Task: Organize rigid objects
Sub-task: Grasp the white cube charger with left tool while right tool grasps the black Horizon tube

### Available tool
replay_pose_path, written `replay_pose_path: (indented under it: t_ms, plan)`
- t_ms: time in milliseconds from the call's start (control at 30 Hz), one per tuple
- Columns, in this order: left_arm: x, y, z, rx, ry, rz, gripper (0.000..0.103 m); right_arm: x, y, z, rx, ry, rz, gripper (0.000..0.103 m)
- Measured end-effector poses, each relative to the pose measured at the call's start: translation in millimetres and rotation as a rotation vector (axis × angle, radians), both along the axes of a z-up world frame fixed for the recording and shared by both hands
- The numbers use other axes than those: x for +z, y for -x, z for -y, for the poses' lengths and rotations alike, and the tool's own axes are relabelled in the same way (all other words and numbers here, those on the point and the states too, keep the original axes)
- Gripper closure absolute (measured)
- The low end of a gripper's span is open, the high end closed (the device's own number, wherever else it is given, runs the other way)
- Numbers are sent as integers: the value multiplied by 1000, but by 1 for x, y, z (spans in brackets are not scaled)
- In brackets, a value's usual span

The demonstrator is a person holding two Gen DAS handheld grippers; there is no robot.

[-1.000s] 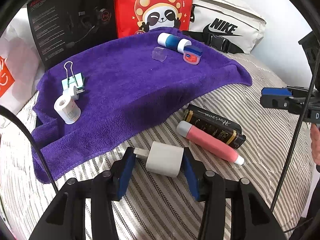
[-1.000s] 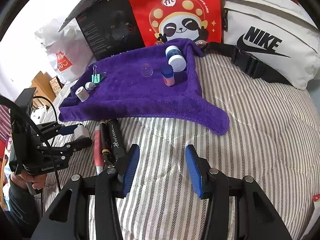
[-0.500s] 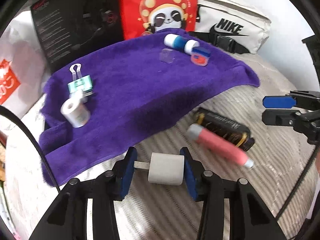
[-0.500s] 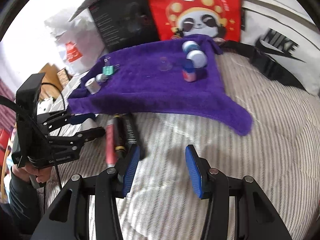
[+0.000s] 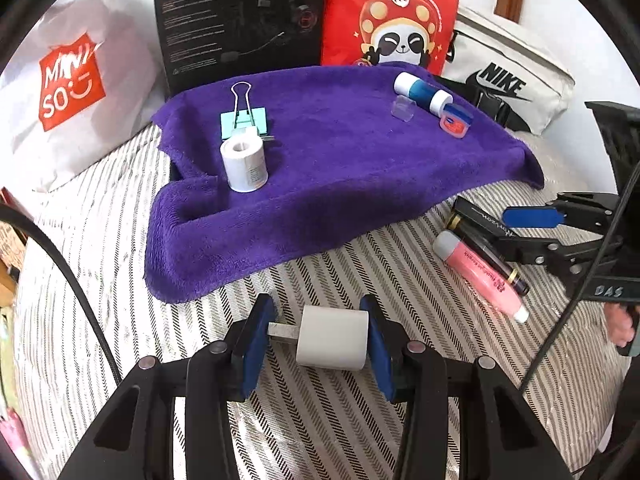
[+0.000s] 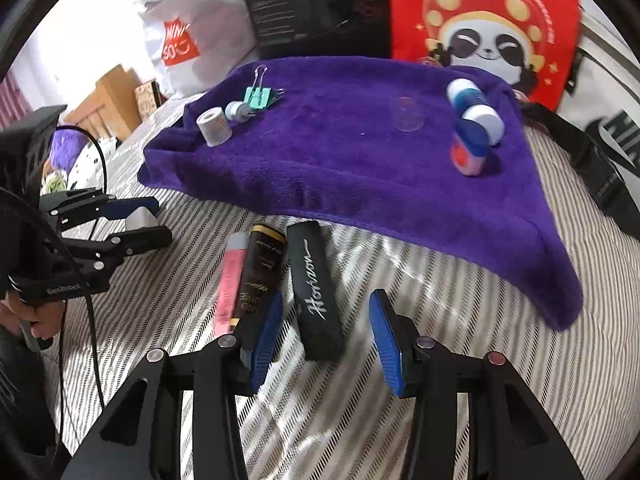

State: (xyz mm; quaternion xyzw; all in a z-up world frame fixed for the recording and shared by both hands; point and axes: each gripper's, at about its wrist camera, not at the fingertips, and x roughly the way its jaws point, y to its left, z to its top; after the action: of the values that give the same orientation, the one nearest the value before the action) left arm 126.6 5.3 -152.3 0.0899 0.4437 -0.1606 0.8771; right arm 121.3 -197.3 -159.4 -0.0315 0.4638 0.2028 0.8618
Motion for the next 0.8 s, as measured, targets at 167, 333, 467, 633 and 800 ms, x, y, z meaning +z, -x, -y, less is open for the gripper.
replay_pose_path:
  t_ms: [167,333,467,633,800]
  plan:
    - [-1,0,0,4,1,5,60,-3,-1,-20,39,111,65,69]
    - [1,3,-3,10,5,5,60,-2,1,-18,48,99,55,81]
    - [0,5,-4,13,8,14,60,-1,10,-17,61,109,40,80]
    - [0,4,0,30,-5,28,60,-1,6,-19,52,107,37,80]
    - [0,2,3,35,-8,35,61,-2,8,-19,56,109,52,80]
